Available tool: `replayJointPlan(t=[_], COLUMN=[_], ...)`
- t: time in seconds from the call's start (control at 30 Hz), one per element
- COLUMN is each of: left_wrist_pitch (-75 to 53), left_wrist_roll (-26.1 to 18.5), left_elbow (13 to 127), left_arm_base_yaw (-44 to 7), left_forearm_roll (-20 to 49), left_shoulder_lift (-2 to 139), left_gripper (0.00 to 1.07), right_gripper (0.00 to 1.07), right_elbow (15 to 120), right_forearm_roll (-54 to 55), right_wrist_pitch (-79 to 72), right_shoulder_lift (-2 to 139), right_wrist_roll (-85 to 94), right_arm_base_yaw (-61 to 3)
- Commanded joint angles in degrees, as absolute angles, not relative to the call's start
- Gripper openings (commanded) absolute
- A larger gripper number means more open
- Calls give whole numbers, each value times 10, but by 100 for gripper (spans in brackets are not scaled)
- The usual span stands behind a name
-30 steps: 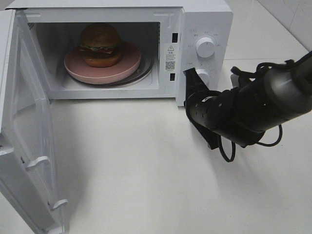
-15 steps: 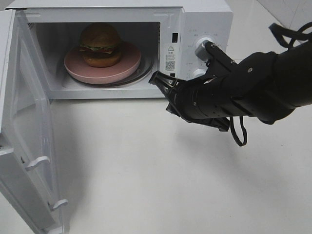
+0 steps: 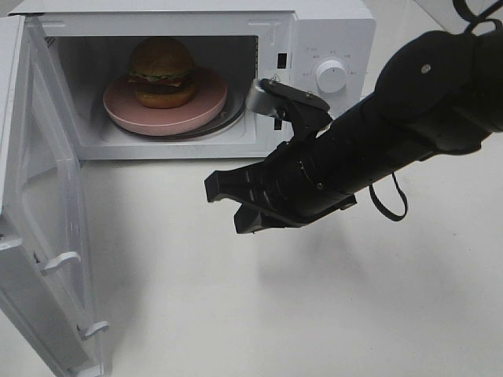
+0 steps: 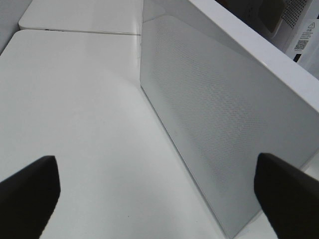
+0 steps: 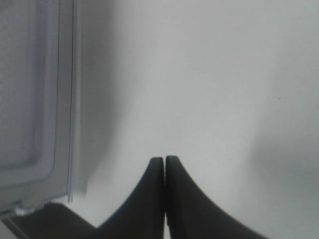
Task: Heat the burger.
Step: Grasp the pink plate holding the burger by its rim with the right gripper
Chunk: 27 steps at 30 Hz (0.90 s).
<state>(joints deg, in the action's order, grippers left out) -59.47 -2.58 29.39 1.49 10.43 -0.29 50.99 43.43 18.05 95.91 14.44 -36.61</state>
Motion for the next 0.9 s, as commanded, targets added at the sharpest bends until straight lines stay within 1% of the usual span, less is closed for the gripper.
replayJointPlan(t=[0.03, 0.07, 0.1, 0.17, 0.2, 0.23, 0.27, 0.3, 0.37, 0.43, 0.47, 0.53, 0.57, 0.6, 0.63, 0.7, 0.73, 0.77, 0.83, 0.87, 0.9], left_wrist_pitch=[-588, -588, -588, -588, -588, -588, -588, -588, -588, -588, -588, -588, -588, -588, -588, -588, -588, -588, -588, -588, -588], left_wrist_roll=[-24, -24, -24, -24, -24, -24, -24, -24, -24, -24, -24, -24, -24, -24, -24, -24, -24, -24, -24, -24, -24], left_elbow=[294, 294, 294, 294, 294, 294, 294, 294, 294, 294, 294, 294, 294, 294, 294, 294, 294, 294, 294, 294, 294], left_arm_base_yaw=[18, 18, 18, 18, 18, 18, 18, 18, 18, 18, 18, 18, 18, 18, 18, 18, 18, 18, 18, 18, 18], left_forearm_roll=[109, 109, 109, 109, 109, 109, 109, 109, 109, 109, 109, 109, 109, 109, 109, 109, 109, 109, 109, 109, 109], left_shoulder_lift=[-8, -8, -8, -8, -8, -8, -8, -8, -8, -8, -8, -8, -8, -8, -8, -8, -8, -8, -8, -8, -8], left_gripper=[98, 98, 98, 98, 98, 98, 98, 98, 98, 98, 98, 98, 98, 98, 98, 98, 98, 98, 98, 98, 98], right_gripper=[2, 2, 2, 3, 3, 3, 3, 3, 4, 5, 5, 5, 5, 5, 6, 6, 7, 7, 7, 7, 8], right_elbow=[551, 572, 572, 608, 608, 619, 638, 638, 666, 674, 689, 694, 703, 703, 709, 710, 712, 712, 712, 712, 712], right_forearm_roll=[318, 271, 271, 198, 198, 172, 127, 127, 74, 63, 41, 37, 35, 35, 35, 35, 34, 34, 34, 34, 34], right_wrist_pitch=[300, 342, 342, 411, 411, 433, 476, 476, 526, 538, 563, 570, 580, 580, 580, 579, 574, 574, 560, 560, 553], right_shoulder_lift=[954, 954, 954, 954, 954, 954, 954, 954, 954, 954, 954, 954, 954, 954, 954, 954, 954, 954, 954, 954, 954], right_wrist_roll=[143, 143, 143, 144, 144, 146, 150, 150, 170, 182, 221, 241, 289, 289, 347, 379, 447, 447, 570, 570, 651], right_arm_base_yaw=[-366, -366, -366, -366, -366, -366, -366, -366, -366, -367, -368, -368, -368, -368, -368, -368, -368, -368, -368, -368, -368])
